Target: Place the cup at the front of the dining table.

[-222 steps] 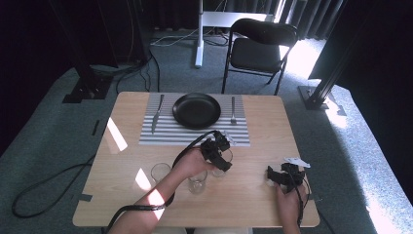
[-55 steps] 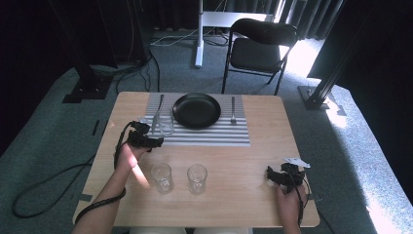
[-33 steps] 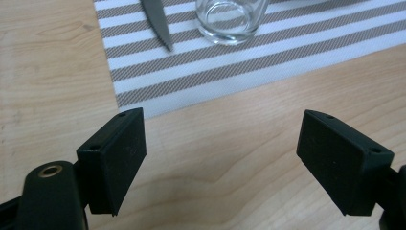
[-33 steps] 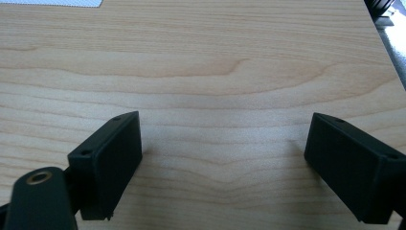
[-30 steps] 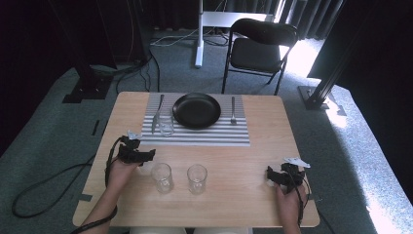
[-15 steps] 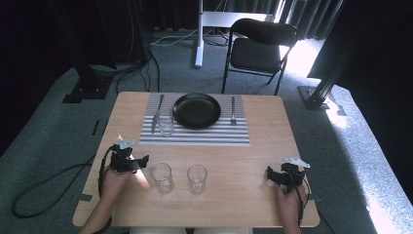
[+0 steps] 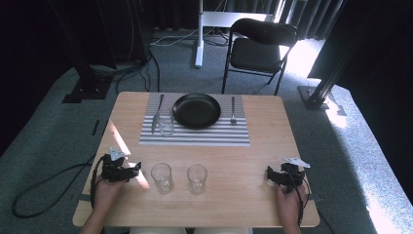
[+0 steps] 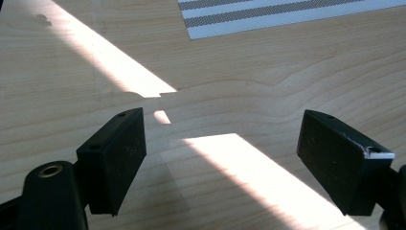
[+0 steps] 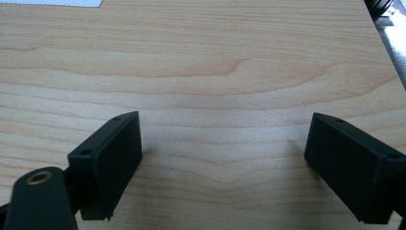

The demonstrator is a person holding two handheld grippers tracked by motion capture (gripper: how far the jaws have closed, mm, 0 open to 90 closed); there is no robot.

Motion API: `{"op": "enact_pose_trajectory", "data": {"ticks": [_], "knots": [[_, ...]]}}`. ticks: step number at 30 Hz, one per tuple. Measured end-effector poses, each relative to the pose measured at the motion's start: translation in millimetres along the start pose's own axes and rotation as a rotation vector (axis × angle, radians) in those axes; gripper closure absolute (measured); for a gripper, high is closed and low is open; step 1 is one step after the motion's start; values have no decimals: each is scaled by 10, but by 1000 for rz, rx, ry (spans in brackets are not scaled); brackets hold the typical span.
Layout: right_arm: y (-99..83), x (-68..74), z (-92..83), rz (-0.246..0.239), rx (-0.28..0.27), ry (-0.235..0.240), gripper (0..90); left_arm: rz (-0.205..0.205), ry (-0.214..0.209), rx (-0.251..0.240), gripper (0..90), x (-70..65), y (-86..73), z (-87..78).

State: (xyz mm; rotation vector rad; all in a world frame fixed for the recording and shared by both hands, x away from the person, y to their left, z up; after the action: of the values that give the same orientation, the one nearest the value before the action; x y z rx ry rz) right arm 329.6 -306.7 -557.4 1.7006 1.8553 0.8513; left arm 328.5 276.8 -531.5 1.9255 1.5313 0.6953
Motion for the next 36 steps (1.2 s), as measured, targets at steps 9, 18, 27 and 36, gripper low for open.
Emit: {"op": "enact_pose_trajectory", "data": {"ticks": [9,18,27,36], "knots": [[1,2,-1,2,1,0,120,-10,34,-15,178,125,-163,-119],[1,2,-1,2,1,0,120,-39,43,-20,178,273,-310,-188],[1,2,-1,2,1,0,121,-55,62,-19,178,367,-422,-290],[1,1,-1,2,1,0,120,-66,128,8,178,360,-528,-383]]}}
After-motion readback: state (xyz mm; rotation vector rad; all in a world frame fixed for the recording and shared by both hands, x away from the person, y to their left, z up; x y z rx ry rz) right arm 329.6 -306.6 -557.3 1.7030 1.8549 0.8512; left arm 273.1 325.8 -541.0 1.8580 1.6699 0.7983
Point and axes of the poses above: each handheld gripper's, and its own axes: z roughly forward along the jaws, y roughly out of its top, x roughly to its left, the point moved 1 cm from there along z, roughly forward along the jaws, and after that the axes turned 4 degrees about y, right-handed, at the moved point
